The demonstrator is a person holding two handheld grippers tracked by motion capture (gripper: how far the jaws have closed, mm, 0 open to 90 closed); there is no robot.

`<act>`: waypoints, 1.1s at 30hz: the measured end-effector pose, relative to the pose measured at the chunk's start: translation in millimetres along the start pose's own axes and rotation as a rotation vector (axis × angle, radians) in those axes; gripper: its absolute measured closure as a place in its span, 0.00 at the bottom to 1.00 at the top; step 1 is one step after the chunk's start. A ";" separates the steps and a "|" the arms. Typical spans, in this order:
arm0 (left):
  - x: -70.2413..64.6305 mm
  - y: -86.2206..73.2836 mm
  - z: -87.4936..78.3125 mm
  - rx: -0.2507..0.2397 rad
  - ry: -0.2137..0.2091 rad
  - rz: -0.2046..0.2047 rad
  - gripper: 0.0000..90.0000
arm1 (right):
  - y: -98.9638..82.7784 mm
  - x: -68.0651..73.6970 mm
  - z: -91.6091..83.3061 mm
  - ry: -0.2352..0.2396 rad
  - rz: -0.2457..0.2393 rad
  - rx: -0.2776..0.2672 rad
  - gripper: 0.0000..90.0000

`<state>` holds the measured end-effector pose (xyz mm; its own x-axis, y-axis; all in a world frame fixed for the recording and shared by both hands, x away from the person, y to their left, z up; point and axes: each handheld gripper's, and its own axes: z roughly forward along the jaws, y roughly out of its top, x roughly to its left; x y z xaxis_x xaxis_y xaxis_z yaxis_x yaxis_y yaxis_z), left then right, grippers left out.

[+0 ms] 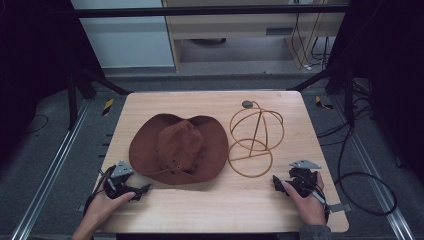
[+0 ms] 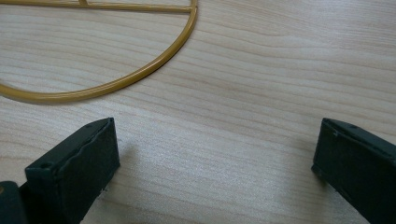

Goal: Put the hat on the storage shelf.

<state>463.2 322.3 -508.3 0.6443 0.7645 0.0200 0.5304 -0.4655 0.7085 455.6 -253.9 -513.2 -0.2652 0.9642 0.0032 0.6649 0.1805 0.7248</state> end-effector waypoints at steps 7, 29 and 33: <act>-0.6 0.0 -10.6 -0.009 -0.025 0.002 0.04 | 0.0 0.0 0.0 0.000 0.000 0.000 0.01; -8.4 13.3 -59.0 -0.173 -0.050 0.023 0.03 | 0.1 -0.1 0.1 0.000 0.000 0.001 0.00; -5.3 23.2 -72.5 -0.215 -0.048 0.023 0.03 | 0.2 -0.1 0.2 0.002 0.000 0.001 0.01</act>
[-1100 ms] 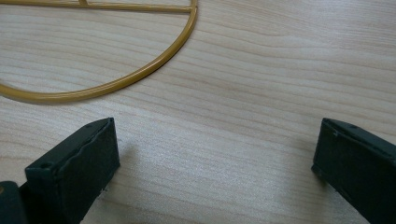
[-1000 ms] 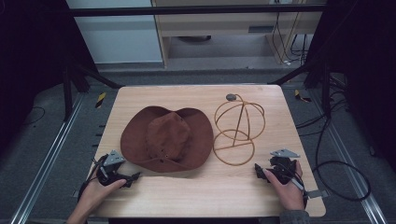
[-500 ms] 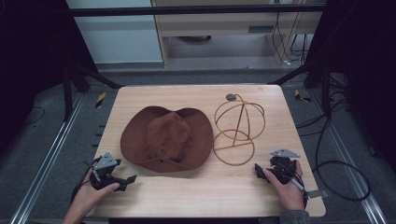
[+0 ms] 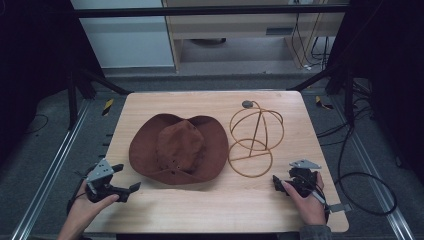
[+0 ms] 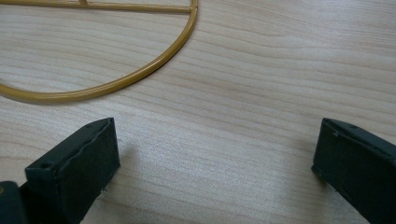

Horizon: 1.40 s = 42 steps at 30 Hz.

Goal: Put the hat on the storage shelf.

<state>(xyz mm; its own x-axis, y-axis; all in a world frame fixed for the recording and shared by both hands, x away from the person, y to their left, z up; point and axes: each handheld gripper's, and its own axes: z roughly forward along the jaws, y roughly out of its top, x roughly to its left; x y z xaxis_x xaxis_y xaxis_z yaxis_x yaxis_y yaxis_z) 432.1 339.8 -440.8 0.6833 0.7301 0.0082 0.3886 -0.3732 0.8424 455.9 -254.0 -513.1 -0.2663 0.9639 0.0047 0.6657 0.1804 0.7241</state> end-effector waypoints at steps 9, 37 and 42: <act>-9.6 31.5 4.1 0.062 -0.030 0.072 0.04 | 0.1 -0.1 0.1 0.001 -0.001 0.000 0.01; -21.8 141.4 80.1 0.292 -0.041 0.211 0.05 | 0.0 -0.2 -0.1 0.003 -0.003 0.000 0.01; -22.8 149.5 90.3 0.328 -0.037 0.231 0.05 | -0.1 -0.3 -0.1 0.004 -0.003 0.000 0.01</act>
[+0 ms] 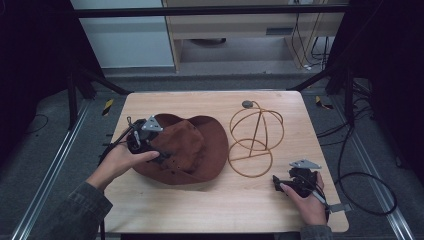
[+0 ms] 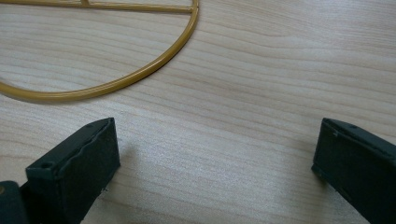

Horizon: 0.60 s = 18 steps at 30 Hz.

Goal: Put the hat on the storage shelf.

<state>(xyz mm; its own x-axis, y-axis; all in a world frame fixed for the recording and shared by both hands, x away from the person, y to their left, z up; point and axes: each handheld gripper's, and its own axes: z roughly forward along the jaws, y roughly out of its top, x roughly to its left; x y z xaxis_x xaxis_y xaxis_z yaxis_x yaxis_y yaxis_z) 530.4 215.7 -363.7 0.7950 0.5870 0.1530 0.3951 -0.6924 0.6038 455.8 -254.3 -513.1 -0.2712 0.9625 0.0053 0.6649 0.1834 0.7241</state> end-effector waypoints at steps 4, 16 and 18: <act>2.8 10.7 3.3 0.038 0.001 0.019 0.05 | -0.1 0.0 -0.2 -0.001 -0.002 0.000 0.01; 1.7 30.0 17.8 0.084 0.017 0.047 0.07 | -0.1 -0.1 -0.2 0.000 -0.002 0.000 0.01; 1.8 30.4 20.3 0.093 0.015 0.048 0.07 | 0.0 0.1 0.0 0.000 0.000 0.000 0.01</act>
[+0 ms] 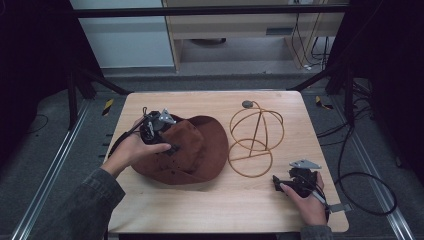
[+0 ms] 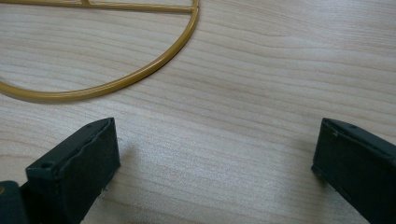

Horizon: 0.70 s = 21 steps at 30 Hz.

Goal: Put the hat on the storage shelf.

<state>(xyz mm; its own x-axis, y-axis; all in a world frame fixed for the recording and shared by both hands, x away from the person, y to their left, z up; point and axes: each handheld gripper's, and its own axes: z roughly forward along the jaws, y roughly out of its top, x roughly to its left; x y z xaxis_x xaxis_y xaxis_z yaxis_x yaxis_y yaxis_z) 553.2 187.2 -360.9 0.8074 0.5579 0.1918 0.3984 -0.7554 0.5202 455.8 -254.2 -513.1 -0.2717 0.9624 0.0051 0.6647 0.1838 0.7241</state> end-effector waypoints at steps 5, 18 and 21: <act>7.2 4.3 14.4 0.038 0.006 -0.006 0.11 | 0.0 0.0 0.1 0.000 0.000 0.000 0.01; 22.4 7.1 38.9 0.080 -0.023 0.007 0.20 | 0.2 0.0 0.2 0.001 -0.001 0.000 0.01; 20.6 7.6 44.3 0.099 -0.036 0.015 0.22 | 0.2 0.0 0.2 0.001 -0.001 0.000 0.01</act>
<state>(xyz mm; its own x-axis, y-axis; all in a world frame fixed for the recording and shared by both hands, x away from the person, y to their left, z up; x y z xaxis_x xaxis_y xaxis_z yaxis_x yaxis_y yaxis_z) 592.1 177.7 -389.9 0.8281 0.5348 0.1682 0.4257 -0.7950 0.4321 456.1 -254.2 -513.1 -0.2728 0.9621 0.0050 0.6645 0.1846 0.7242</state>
